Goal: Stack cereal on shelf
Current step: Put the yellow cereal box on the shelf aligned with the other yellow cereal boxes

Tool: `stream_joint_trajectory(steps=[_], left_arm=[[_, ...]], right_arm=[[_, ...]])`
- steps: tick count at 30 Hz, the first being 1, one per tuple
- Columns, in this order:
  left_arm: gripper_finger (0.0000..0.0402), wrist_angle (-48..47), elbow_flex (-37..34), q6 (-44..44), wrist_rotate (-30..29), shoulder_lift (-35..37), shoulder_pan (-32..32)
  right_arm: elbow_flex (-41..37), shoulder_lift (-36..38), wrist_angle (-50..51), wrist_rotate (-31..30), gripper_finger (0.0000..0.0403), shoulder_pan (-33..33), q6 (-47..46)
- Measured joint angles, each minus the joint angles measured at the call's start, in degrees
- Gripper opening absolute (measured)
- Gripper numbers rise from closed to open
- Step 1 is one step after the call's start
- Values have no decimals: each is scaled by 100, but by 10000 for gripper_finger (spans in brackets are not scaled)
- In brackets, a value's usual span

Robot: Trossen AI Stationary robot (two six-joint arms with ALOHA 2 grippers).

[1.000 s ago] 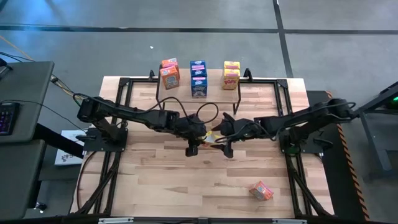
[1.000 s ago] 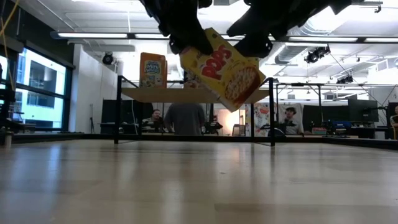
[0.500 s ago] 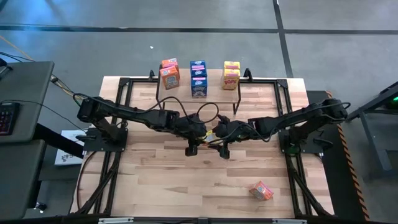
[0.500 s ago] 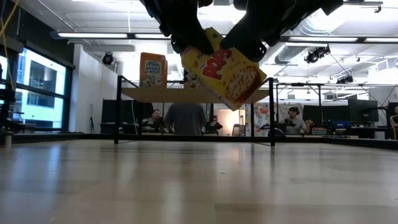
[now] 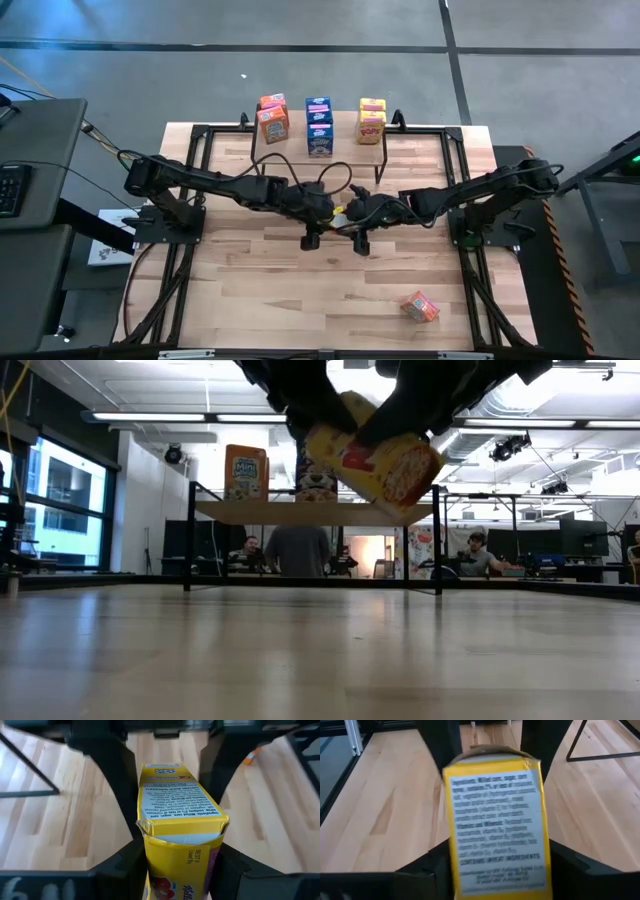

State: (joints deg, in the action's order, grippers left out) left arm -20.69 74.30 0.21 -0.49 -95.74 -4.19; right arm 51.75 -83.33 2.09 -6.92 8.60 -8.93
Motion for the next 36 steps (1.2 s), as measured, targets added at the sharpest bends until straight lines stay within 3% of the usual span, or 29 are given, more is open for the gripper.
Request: stream_joint_trajectory(steps=[7,15,29,36], left_arm=[[152,57,2,-118,153,0,7],[157,82,2,-146,155,0,17],[245,130,4,-260,161,7,85],[246,135,9,-203,120,371,118]], right_arm=[[0,7,22,165,161,0,-20],[0,7,24,184,182,0,-22],[-2,7,49,180,167,0,-137],[-7,128,250,-55,167,0,-124]])
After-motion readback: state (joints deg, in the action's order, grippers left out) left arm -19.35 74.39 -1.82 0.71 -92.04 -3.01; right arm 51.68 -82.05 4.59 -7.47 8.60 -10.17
